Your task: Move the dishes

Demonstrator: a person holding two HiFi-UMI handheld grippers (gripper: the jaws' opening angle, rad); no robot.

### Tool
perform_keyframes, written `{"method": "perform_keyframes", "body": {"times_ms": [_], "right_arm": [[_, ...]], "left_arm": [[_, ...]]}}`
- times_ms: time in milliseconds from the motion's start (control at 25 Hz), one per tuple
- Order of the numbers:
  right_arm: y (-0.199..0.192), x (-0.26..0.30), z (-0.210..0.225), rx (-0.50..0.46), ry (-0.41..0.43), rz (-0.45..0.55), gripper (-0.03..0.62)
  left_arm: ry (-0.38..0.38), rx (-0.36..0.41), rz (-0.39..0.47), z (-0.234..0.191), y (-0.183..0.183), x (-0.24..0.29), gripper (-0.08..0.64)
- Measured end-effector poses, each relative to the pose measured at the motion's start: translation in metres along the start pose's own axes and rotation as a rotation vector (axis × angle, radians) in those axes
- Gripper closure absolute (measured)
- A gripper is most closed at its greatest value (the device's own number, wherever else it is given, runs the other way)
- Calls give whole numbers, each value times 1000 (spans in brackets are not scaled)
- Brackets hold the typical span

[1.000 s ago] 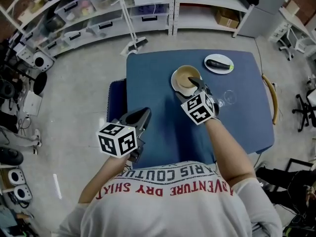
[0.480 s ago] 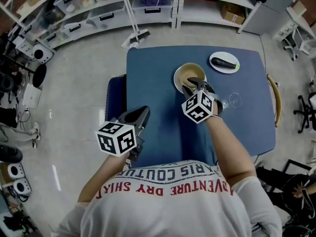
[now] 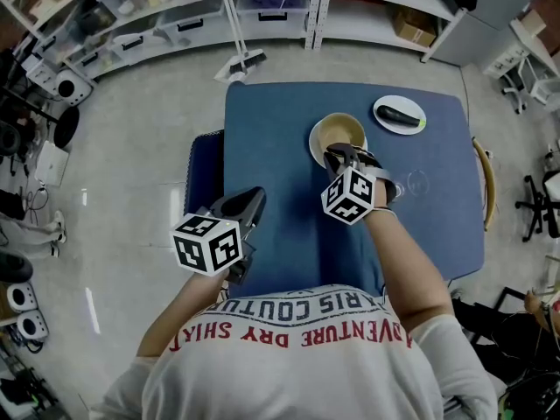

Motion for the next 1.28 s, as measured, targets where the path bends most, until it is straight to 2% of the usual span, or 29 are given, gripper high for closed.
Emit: {"method": "perform_keyframes", "body": {"times_ms": [400, 760, 1000, 1280], "right_arm": [[7, -11, -1, -25, -15, -9, 552], [13, -53, -11, 16, -79, -20, 552], [9, -86, -33, 37, -128, -34, 552], [1, -116, -61, 97, -147, -46, 552]], "left_arm": [[-12, -8, 17, -1, -4, -8, 531], [-65, 16, 32, 7, -8, -25, 531], [-110, 49, 0, 16, -26, -34, 531], [-163, 93, -35, 30, -42, -40, 531]]}}
Point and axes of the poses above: the fingertips, and each gripper's own axes: x forward along the fingers, z to its right, y out of its top, the point moved 9 cm from there along -x, backward along the fingers, and after that the axes turned 2 degrees about y, right-handed, at the moved point
